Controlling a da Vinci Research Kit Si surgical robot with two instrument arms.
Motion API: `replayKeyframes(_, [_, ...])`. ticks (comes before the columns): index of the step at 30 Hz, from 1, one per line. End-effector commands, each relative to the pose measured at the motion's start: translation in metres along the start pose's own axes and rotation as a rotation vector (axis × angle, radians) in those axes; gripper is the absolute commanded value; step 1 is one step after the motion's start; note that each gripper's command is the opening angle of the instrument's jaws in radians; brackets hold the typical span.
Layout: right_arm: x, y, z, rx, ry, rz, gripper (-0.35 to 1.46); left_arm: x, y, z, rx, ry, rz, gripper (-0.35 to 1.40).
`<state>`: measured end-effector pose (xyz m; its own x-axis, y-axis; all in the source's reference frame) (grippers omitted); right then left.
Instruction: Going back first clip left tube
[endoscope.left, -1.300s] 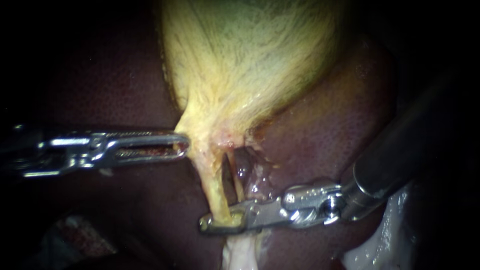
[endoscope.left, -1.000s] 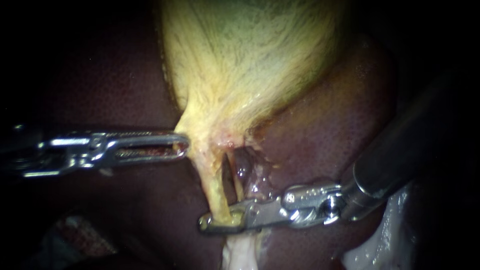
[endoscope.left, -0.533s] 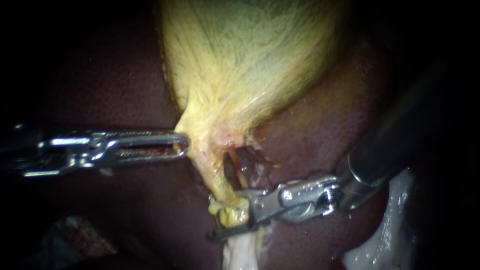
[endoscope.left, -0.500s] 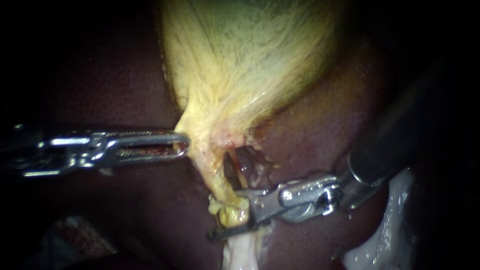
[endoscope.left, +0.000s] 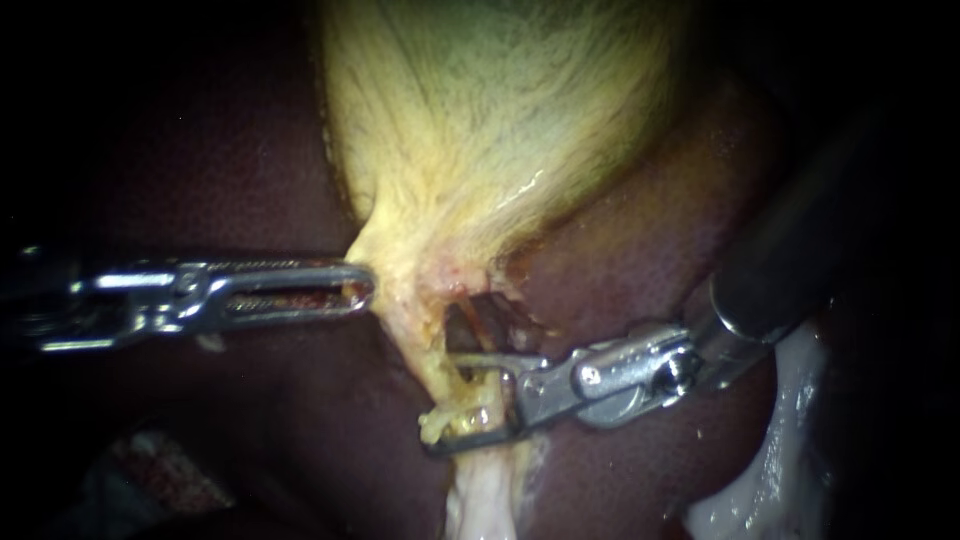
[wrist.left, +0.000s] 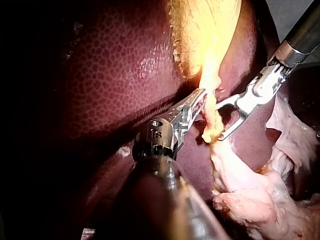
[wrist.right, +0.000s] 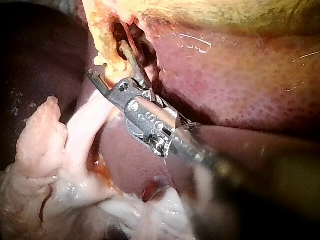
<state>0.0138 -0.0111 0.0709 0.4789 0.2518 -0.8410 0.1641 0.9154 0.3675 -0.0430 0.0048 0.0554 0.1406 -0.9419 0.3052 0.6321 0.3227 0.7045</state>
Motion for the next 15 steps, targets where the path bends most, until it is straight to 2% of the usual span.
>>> replayKeyframes(1, [0.0002,0.0001,-0.0005,-0.008,0.001,-0.003,0.60,0.0001,0.0001,0.0002,-0.002,-0.001,0.000,-0.23])
replayKeyframes(7, [0.0016,0.0004,-0.0047,-0.035,0.006,-0.025,0.60,0.0000,0.0007,0.0004,-0.004,-0.002,0.001,-0.23])
replayKeyframes(15, [0.0025,0.0005,-0.0097,-0.067,0.018,-0.061,0.60,0.0000,0.0014,0.0008,-0.006,-0.003,0.001,-0.23])
